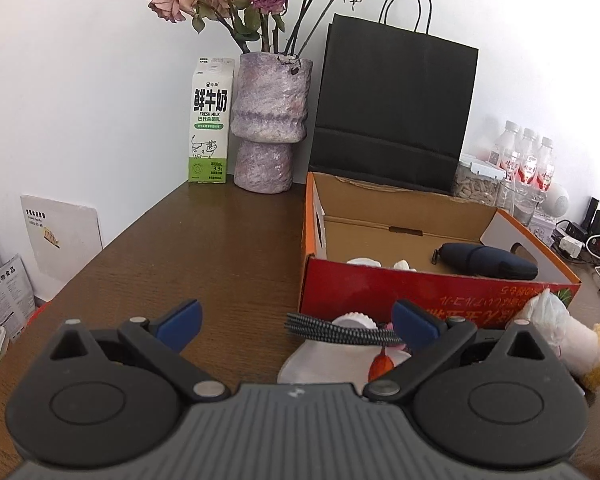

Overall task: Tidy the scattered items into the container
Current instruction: 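Move the right gripper to the alpaca plush and grasp it, then grasp the small red flower bud with the left gripper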

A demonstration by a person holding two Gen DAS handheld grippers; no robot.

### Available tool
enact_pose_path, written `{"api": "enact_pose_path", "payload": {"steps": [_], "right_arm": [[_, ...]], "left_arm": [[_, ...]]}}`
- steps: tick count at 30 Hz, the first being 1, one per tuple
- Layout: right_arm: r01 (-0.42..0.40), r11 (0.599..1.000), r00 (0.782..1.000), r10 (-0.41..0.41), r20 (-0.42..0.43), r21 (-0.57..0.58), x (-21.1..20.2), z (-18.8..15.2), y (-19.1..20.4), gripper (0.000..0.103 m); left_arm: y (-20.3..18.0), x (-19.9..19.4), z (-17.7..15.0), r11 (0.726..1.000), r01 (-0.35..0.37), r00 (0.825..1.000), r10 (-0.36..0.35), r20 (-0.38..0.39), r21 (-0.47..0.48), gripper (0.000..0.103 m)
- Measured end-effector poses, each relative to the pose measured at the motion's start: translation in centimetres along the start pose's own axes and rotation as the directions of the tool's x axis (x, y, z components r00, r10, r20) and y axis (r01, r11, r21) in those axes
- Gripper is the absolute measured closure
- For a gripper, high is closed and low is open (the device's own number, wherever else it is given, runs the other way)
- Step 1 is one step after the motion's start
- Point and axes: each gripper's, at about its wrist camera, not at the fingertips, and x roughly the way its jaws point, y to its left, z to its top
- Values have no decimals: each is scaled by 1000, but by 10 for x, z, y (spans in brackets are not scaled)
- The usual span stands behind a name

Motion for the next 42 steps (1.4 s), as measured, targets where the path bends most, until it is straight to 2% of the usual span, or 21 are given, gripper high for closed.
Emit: {"api": "enact_pose_path", "payload": {"steps": [6, 11, 16, 18, 21, 23, 25, 27, 28, 31, 33, 37, 42], "right_arm": [[10, 1000, 998, -11, -54, -4, 4, -20, -4, 0], [1, 1000, 999, -1, -47, -11, 5, -20, -3, 0], [-31, 995, 999, 28, -27, -94, 3, -8, 7, 0], [-49, 986, 998, 42, -50, -160, 11, -1, 12, 1], [-62, 969, 993, 36, -113, -241, 29, 3, 17, 12], [-118, 957, 982, 73, -176, -263, 42, 4, 18, 20], [-135, 948, 972, 70, -226, -290, 53, 2, 20, 27], [-151, 935, 963, 66, -260, -320, 62, -1, 23, 30], [-164, 936, 961, 80, -266, -311, 63, 0, 22, 32], [-237, 941, 937, 156, -312, -242, 66, 4, 16, 49], [-246, 942, 934, 167, -314, -229, 65, 4, 15, 50], [-221, 960, 946, 168, -277, -171, 53, 1, 8, 53], [-189, 982, 966, 185, -179, -2, 28, -5, -8, 55]], "left_arm": [[-9, -3, -13, 1000, 15, 1000, -14, -21, 19, 0], [-16, -6, -15, 999, 23, 1000, -23, -3, 49, 0], [-18, -7, -13, 998, 23, 1000, -23, -2, 56, 0], [-18, -6, -13, 998, 20, 1000, -20, -10, 54, 0], [-17, -8, -13, 999, 14, 1000, -13, -18, 50, 0], [-17, -8, -13, 999, 15, 1000, -14, -22, 52, 0], [-17, -8, -13, 998, 17, 1000, -16, -24, 53, 0], [-16, -8, -13, 999, 17, 1000, -15, -24, 52, 0], [-15, -8, -13, 999, 17, 1000, -16, -26, 51, 0], [-15, -8, -13, 999, 17, 999, -15, -30, 48, 0], [-15, -8, -13, 999, 18, 999, -17, -30, 47, 0], [-14, -9, -13, 999, 24, 999, -23, -28, 42, 0], [-16, -9, -12, 999, 28, 999, -27, -32, 45, 0]]}}
